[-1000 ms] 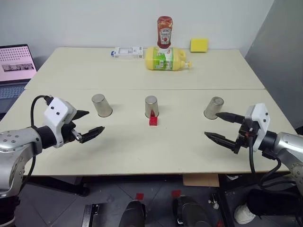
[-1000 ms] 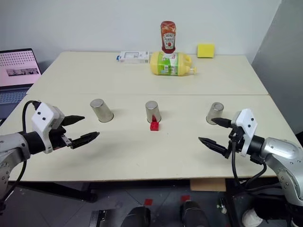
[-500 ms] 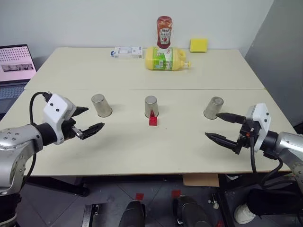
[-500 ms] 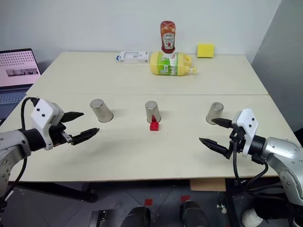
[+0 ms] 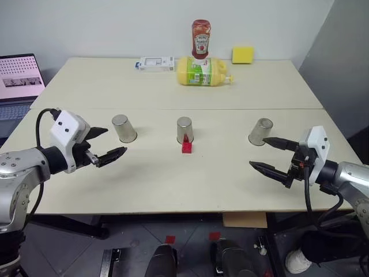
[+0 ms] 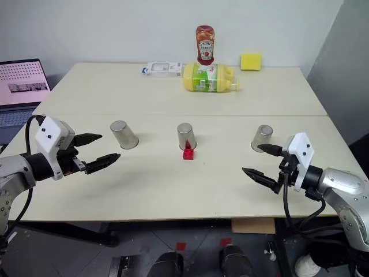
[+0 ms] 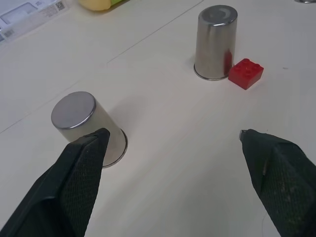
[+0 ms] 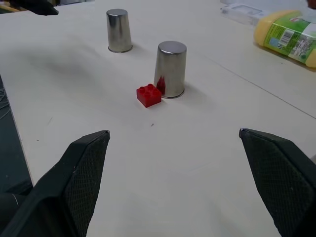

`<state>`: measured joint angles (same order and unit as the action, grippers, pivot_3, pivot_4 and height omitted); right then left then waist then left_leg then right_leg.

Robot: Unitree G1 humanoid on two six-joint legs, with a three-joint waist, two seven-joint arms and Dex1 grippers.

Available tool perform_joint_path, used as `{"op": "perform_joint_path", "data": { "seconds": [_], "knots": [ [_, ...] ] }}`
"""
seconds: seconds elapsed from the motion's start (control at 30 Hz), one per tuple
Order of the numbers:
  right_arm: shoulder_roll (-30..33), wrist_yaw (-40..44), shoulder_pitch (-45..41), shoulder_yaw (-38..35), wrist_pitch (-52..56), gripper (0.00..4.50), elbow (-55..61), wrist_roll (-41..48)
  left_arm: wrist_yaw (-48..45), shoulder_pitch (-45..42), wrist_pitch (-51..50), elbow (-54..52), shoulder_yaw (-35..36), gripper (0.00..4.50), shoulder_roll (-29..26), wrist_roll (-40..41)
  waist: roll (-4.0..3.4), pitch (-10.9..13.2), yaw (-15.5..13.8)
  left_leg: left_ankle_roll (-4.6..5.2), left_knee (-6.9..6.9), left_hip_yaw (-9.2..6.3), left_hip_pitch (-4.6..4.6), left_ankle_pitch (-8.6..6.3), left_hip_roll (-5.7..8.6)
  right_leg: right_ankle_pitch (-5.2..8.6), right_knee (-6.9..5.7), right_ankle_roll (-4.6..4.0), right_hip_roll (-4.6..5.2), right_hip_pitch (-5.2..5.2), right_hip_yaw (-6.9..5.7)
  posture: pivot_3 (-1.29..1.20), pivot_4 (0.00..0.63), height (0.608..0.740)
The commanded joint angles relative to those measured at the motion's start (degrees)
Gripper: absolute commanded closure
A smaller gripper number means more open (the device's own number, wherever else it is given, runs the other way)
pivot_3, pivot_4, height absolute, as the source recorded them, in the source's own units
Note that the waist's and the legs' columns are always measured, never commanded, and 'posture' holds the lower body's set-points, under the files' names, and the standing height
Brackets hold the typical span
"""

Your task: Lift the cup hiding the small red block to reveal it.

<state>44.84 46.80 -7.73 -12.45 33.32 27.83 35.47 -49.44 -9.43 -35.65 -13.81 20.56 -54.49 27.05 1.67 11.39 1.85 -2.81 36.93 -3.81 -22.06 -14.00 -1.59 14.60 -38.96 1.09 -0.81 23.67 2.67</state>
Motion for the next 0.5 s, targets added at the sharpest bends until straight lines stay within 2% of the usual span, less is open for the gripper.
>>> {"op": "perform_joint_path", "data": {
  "seconds": [0.03,0.5],
  "knots": [
    [-0.5,-0.9,-0.6,-0.7,-0.7,0.04,1.7,0.5,0.0,-0.7,0.4,-0.9,1.7,0.0,-0.1,1.0,0.0,0.0,0.0,0.0,0.0,0.0,0.0,0.0,0.0,0.0,0.0,0.0,0.0,0.0,0.0,0.0,0.15,0.74],
    [-0.4,0.0,-2.1,0.7,-1.5,0.04,0.1,-0.6,0.1,-0.9,1.0,-1.0,0.8,0.0,0.3,0.6,0.0,0.0,0.0,0.0,0.0,0.0,0.0,0.0,0.0,0.0,0.0,0.0,0.0,0.0,0.0,0.0,0.15,0.74]
  ]
}}
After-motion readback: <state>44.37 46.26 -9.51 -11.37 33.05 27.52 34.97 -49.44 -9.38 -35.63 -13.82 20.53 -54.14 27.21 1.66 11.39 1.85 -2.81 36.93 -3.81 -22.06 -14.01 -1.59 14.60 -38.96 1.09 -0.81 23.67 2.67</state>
